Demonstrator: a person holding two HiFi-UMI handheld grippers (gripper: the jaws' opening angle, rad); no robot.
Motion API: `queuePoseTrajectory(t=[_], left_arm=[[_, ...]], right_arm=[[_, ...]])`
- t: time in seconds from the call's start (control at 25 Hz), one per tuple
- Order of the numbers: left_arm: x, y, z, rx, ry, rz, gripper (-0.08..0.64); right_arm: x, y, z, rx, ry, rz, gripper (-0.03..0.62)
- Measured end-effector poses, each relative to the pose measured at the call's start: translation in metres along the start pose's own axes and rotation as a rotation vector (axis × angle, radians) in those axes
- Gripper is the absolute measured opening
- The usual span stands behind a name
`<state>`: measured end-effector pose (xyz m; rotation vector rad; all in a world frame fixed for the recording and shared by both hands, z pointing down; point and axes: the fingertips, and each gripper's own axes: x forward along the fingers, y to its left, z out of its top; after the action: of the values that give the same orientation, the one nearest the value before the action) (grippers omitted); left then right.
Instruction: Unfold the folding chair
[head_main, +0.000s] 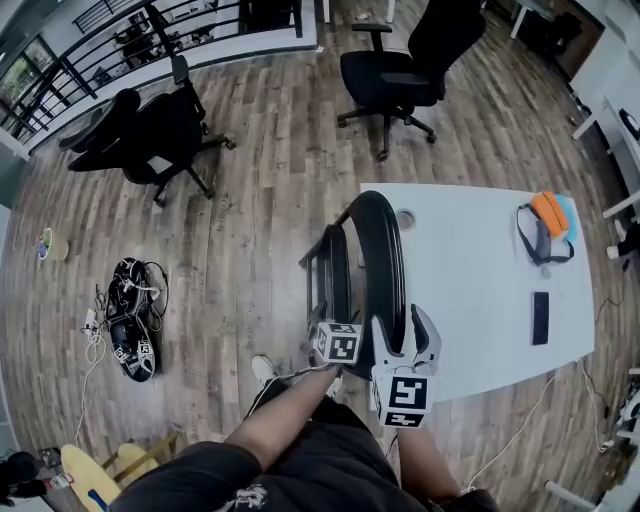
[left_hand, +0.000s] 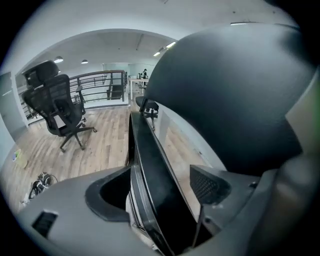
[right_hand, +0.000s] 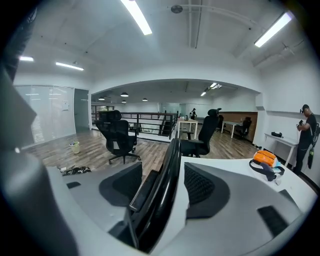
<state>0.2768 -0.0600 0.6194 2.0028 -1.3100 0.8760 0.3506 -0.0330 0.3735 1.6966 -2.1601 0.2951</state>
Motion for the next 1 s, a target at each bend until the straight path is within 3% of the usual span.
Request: queuePoseTrajectory(t=[0.2,0.4,0.6,0.72,1.0], left_arm=[[0.020,0.006,-0.016,-0.012,0.052,0.023,0.356],[0.028,0.004,-0.023,-0.062,0.077,-0.008,0.349],[0.033,-0.005,-0.025,-0.072,0.087,-0.038,0.222],[0.032,-0.007,-0.027,-0.104,0.085,-0.054,0.189],[0.029,-0.005,-0.027,-0.110,0.097,-0.106,0.176]], right_arm=[[0.009,0.006,-0.016,-0.010,0.060,0.006,0.249],[0.015,0.002,-0.031,-0.002,0.108,-0.036,0.249],[0.023,0.008,-0.070,0.063,0.258,0.019,0.243],[0.023,0.015,-0.077,0.127,0.254,0.046,0.140],[0.022,0.014,-0.078,0.163,0.256,0.023,0.107]])
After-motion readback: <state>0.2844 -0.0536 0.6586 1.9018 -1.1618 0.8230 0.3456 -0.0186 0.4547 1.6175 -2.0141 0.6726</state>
